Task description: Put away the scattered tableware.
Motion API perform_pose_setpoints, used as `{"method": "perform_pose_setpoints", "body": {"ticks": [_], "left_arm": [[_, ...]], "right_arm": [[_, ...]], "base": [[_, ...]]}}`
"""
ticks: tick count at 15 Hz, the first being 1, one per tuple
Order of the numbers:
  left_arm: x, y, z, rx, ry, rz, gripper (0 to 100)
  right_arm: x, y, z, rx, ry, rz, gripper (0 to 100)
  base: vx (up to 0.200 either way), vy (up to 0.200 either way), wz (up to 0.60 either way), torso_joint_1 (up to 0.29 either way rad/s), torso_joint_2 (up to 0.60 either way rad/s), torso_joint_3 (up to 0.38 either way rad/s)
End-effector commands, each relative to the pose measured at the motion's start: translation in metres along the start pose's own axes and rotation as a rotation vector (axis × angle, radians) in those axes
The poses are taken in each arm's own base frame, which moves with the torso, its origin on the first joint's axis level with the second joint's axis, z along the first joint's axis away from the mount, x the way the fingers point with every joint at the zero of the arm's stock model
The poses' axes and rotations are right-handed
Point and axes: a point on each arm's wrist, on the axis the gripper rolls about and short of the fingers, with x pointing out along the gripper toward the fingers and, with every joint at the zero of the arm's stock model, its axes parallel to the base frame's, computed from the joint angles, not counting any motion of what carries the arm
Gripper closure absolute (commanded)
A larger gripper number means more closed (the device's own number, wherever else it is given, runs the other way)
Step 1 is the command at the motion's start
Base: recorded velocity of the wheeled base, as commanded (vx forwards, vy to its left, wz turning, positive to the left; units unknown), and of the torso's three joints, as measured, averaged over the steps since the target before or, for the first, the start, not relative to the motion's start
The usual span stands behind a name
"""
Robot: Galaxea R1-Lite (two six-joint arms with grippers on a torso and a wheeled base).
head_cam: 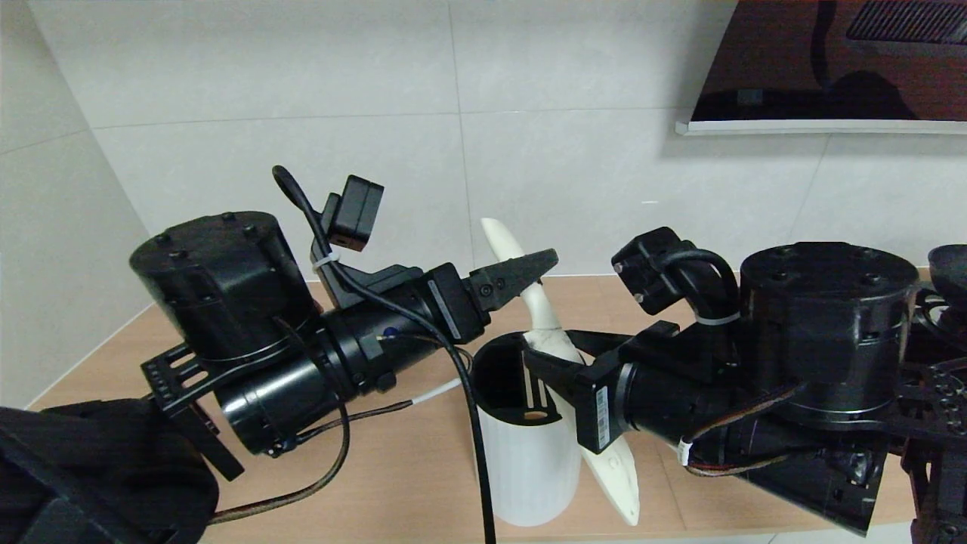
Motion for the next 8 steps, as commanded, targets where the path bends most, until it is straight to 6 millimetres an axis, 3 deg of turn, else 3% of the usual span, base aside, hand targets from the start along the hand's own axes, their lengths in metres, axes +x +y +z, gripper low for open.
{"method": "perform_pose_setpoints", "body": {"ticks": [1, 8], "left_arm": [[0.0068, 0.0048, -0.0070, -0.005, 0.019, 0.015, 0], [0.0117, 0.0069, -0.0077, -0.007, 0.009, 0.030, 0]], "right_arm": [[0.0006, 0.0023, -0.0013, -0.002, 0.004, 0.005, 100], [-0.0003, 0.0086, -0.0047, -0.008, 0.011, 0.022, 100]], "base": [[0.000, 0.000, 0.00, 0.000, 0.00, 0.000], [0.000, 0.000, 0.00, 0.000, 0.00, 0.000]]}}
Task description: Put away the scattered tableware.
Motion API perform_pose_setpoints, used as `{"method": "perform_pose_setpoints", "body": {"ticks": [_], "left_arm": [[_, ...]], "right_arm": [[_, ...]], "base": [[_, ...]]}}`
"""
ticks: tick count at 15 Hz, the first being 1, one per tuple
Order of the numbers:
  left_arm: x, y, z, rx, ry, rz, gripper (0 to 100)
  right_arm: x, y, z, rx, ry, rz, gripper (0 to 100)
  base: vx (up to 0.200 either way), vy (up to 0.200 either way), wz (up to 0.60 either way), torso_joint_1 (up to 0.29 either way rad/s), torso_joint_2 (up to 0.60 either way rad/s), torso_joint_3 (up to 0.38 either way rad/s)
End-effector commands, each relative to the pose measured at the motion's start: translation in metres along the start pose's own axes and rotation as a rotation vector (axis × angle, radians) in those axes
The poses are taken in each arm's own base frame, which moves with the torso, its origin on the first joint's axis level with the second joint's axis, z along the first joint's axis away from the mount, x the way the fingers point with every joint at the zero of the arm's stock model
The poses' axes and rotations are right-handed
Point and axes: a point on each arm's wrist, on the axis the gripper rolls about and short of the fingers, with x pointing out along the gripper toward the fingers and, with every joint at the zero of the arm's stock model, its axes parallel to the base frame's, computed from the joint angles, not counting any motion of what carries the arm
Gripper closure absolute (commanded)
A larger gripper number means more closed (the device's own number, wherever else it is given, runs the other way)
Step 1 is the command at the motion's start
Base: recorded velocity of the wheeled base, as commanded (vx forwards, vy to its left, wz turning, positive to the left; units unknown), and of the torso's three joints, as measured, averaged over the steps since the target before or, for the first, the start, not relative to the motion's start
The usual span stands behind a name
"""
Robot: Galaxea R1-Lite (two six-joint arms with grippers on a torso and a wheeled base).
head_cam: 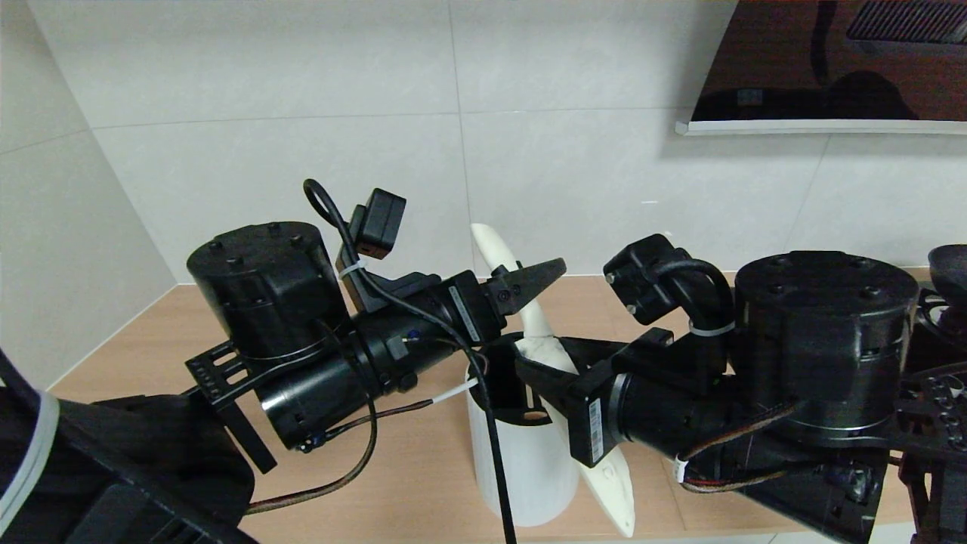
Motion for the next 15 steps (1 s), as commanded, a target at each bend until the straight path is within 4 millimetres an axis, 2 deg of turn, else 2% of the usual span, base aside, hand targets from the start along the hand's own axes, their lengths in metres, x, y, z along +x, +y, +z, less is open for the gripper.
{"method": "perform_pose_setpoints", "body": {"ticks": [1, 2, 15], "left_arm": [[0.0002, -0.0002, 0.0002, 0.000, -0.001, -0.001, 0], [0.0002, -0.0002, 0.0002, 0.000, -0.001, -0.001, 100], [0.0002, -0.0012, -0.0012, -0.002, 0.010, -0.010, 100]], "right_arm": [[0.0005, 0.0014, -0.0020, -0.003, 0.007, 0.004, 100], [0.0005, 0.0014, -0.0020, -0.003, 0.007, 0.004, 100], [-0.0011, 0.0012, -0.0008, 0.002, 0.002, 0.002, 100]], "base": [[0.000, 0.000, 0.00, 0.000, 0.00, 0.000], [0.000, 0.000, 0.00, 0.000, 0.00, 0.000], [0.000, 0.000, 0.00, 0.000, 0.00, 0.000]]}}
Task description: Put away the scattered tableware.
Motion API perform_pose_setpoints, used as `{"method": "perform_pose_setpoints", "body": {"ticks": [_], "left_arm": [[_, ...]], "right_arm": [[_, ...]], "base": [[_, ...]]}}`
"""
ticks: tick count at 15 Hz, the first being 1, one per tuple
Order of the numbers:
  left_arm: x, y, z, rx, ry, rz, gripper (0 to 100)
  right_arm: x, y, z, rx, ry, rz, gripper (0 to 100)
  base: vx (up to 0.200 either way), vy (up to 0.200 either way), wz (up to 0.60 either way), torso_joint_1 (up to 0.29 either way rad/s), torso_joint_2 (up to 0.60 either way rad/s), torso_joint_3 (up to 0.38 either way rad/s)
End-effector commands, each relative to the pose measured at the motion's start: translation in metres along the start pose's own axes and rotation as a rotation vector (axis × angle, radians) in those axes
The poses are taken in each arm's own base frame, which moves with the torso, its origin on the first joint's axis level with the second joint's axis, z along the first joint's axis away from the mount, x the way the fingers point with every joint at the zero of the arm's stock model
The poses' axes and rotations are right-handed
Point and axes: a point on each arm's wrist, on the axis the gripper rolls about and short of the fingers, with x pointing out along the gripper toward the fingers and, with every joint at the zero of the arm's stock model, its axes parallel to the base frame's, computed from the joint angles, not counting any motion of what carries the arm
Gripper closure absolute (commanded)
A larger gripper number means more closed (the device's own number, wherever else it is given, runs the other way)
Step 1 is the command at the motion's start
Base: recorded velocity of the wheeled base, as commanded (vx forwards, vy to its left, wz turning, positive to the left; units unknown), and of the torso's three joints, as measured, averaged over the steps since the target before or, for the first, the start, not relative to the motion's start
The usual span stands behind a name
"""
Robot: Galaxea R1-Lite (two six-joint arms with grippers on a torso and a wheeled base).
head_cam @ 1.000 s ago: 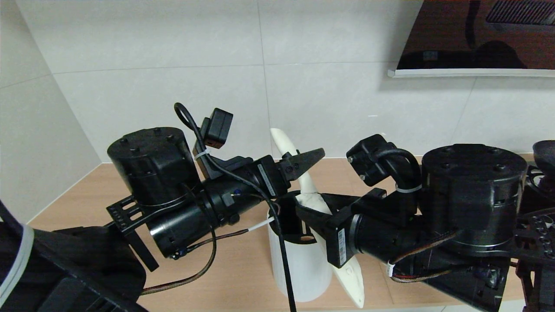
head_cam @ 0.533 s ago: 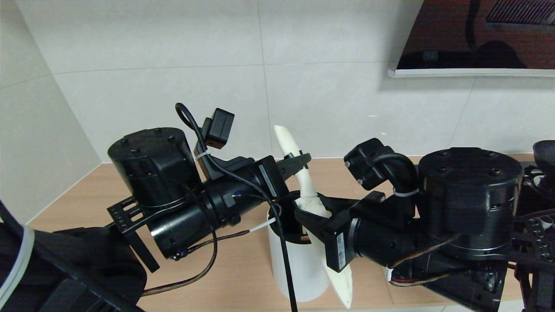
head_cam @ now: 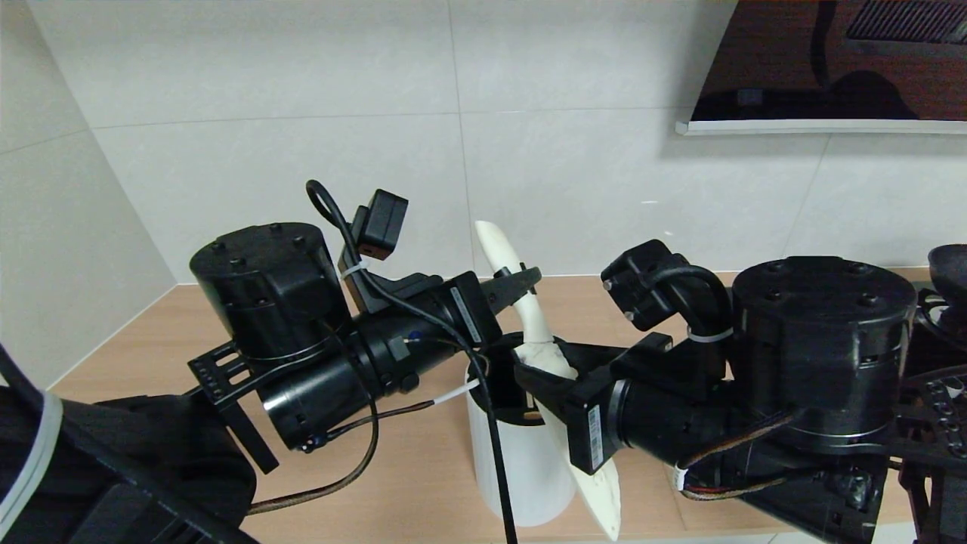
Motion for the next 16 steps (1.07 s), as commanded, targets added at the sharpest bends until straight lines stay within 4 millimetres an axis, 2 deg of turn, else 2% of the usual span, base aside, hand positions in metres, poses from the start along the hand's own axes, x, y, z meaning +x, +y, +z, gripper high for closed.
{"method": "perform_pose_setpoints", "body": {"ticks": [1, 2, 7, 10, 13, 16], "left_arm": [[-0.001, -0.002, 0.000, 0.001, -0.001, -0.008, 100], [-0.001, -0.003, 0.000, 0.001, 0.001, -0.010, 100], [-0.003, -0.010, 0.005, 0.008, -0.034, -0.038, 100], [-0.009, -0.019, 0.017, 0.015, -0.075, -0.058, 100], [-0.025, -0.032, 0.043, 0.028, -0.127, -0.033, 100], [-0.023, -0.040, 0.058, 0.027, -0.165, 0.078, 100]], "right_arm": [[0.000, 0.000, 0.001, 0.000, -0.003, 0.001, 100], [0.000, 0.000, 0.001, -0.001, -0.003, 0.001, 0], [-0.003, -0.001, 0.003, 0.007, -0.012, 0.000, 0], [-0.016, -0.004, 0.013, 0.014, -0.051, -0.002, 0], [-0.035, -0.039, 0.038, 0.043, -0.145, -0.104, 0], [-0.042, -0.069, 0.054, 0.060, -0.203, -0.184, 0]], "base": [[0.000, 0.000, 0.00, 0.000, 0.00, 0.000], [0.000, 0.000, 0.00, 0.000, 0.00, 0.000], [0.000, 0.000, 0.00, 0.000, 0.00, 0.000], [0.000, 0.000, 0.00, 0.000, 0.00, 0.000], [0.000, 0.000, 0.00, 0.000, 0.00, 0.000], [0.000, 0.000, 0.00, 0.000, 0.00, 0.000]]}}
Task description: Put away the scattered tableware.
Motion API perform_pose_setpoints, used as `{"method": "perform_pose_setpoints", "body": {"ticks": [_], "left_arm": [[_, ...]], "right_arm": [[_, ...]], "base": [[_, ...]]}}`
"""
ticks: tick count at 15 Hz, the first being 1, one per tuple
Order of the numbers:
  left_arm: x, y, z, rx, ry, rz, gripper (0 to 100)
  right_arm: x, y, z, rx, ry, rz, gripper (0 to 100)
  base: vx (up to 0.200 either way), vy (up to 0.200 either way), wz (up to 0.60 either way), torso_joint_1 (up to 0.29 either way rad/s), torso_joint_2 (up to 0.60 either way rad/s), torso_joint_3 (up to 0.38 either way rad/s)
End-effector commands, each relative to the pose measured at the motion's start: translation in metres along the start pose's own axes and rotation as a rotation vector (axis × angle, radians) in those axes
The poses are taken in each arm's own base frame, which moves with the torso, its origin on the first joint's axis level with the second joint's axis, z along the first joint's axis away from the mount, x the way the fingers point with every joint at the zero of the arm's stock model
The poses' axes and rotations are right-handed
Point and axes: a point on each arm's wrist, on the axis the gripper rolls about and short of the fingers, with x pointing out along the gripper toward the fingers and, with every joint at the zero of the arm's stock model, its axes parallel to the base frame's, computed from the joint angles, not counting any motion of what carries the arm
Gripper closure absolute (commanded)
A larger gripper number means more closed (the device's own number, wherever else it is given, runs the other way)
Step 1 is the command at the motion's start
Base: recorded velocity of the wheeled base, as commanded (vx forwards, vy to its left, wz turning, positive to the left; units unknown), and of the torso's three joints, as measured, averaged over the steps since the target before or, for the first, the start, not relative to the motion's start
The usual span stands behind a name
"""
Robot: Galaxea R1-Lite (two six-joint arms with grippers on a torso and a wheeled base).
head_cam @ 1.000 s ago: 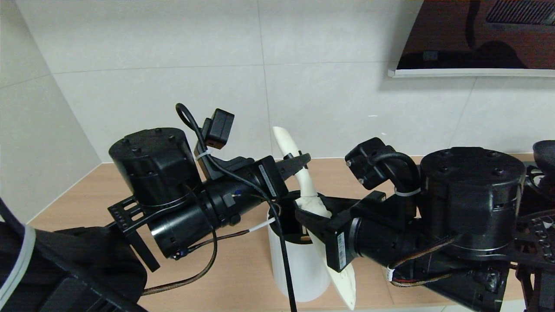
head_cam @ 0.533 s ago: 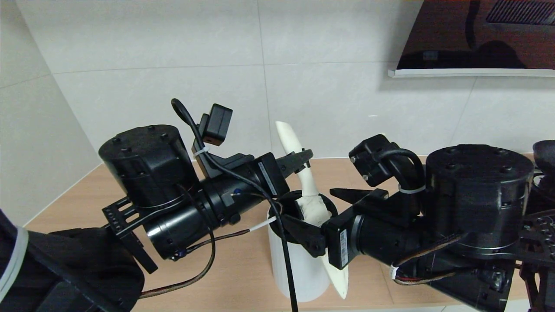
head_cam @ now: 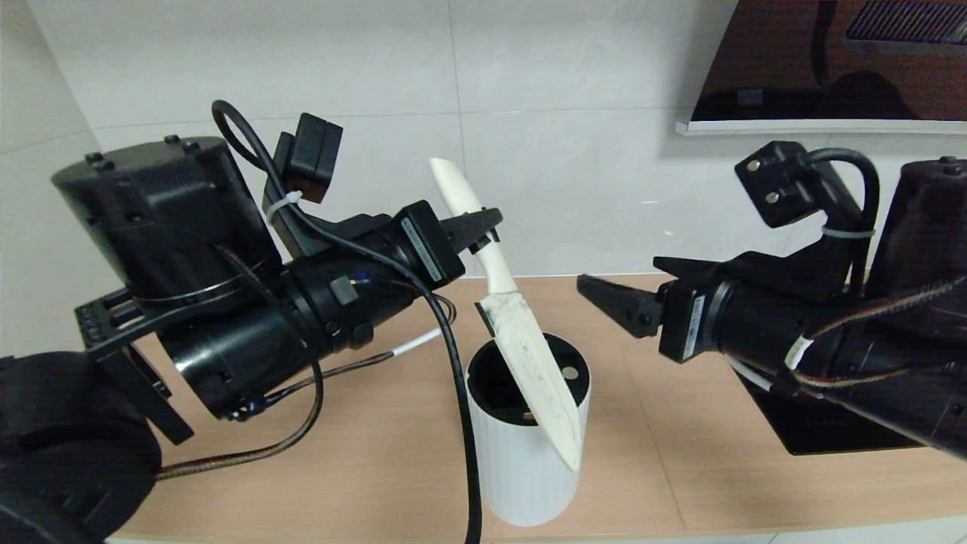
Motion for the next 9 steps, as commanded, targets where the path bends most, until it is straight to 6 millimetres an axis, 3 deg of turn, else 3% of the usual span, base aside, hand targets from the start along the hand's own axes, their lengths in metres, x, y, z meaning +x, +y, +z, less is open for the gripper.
{"method": "perform_pose_setpoints", "body": {"ticks": [1, 5, 9], "left_arm": [[-0.001, -0.011, 0.018, 0.026, -0.059, 0.016, 100], [0.014, -0.021, 0.009, 0.252, -0.108, 0.182, 100], [0.003, -0.046, -0.002, 0.413, -0.170, 0.332, 100]], "right_arm": [[-0.003, -0.022, 0.016, 0.011, -0.054, -0.056, 0], [0.009, -0.031, 0.008, 0.008, -0.018, -0.070, 0], [0.015, -0.032, 0.002, 0.006, 0.002, -0.077, 0]], "base": [[0.000, 0.000, 0.00, 0.000, 0.00, 0.000], [0.000, 0.000, 0.00, 0.000, 0.00, 0.000], [0.000, 0.000, 0.00, 0.000, 0.00, 0.000]]}}
